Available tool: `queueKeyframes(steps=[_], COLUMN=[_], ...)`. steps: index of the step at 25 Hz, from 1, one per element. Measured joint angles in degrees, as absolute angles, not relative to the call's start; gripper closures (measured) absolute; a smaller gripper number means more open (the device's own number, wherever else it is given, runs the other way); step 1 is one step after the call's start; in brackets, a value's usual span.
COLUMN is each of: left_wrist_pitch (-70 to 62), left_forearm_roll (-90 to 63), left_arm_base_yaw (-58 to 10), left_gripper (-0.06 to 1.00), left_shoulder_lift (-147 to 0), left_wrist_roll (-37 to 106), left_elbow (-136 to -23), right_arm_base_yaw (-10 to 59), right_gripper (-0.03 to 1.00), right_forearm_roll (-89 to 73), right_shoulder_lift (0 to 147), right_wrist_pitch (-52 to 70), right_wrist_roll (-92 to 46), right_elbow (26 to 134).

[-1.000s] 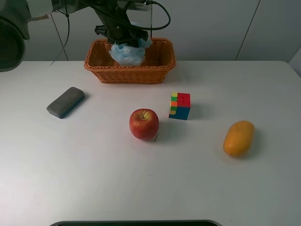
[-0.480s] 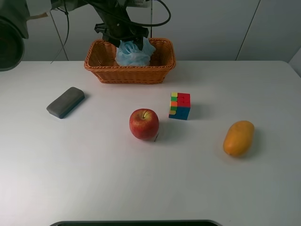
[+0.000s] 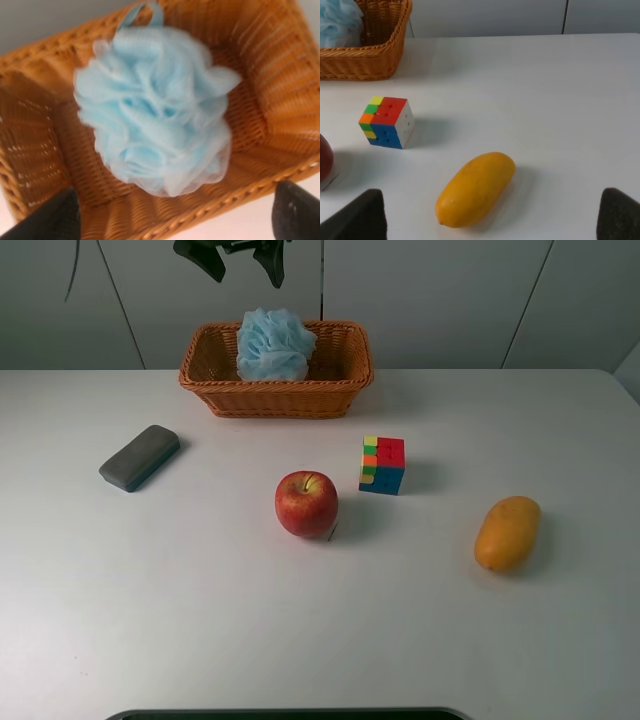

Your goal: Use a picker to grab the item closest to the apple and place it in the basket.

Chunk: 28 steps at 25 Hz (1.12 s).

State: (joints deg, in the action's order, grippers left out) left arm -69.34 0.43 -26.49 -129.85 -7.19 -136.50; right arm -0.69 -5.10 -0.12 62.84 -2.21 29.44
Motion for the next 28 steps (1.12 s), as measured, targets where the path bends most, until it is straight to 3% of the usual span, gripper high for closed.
queueKeyframes(steps=[5, 16, 28], left_wrist_pitch=[-69.6, -69.9, -70.1], left_forearm_roll=[1.6, 4.8, 4.5], left_arm_base_yaw=[-26.4, -26.4, -26.4], left_gripper=[0.21, 0.21, 0.21], left_shoulder_lift=[-119.7, -84.7, -46.5], left_wrist_roll=[-5.4, -4.4, -2.4], left_elbow=[-127.8, -91.6, -60.1], right_arm_base_yaw=[-0.7, -0.7, -0.7], right_gripper=[0.34, 0.34, 0.34], right_forearm_roll=[-5.1, -5.1, -5.1], right_shoulder_lift=[-0.1, -0.1, -0.1], right_wrist_pitch=[62.8, 62.8, 62.8], right_wrist_roll=[-2.2, -2.2, -2.2], right_elbow=[29.4, 29.4, 29.4])
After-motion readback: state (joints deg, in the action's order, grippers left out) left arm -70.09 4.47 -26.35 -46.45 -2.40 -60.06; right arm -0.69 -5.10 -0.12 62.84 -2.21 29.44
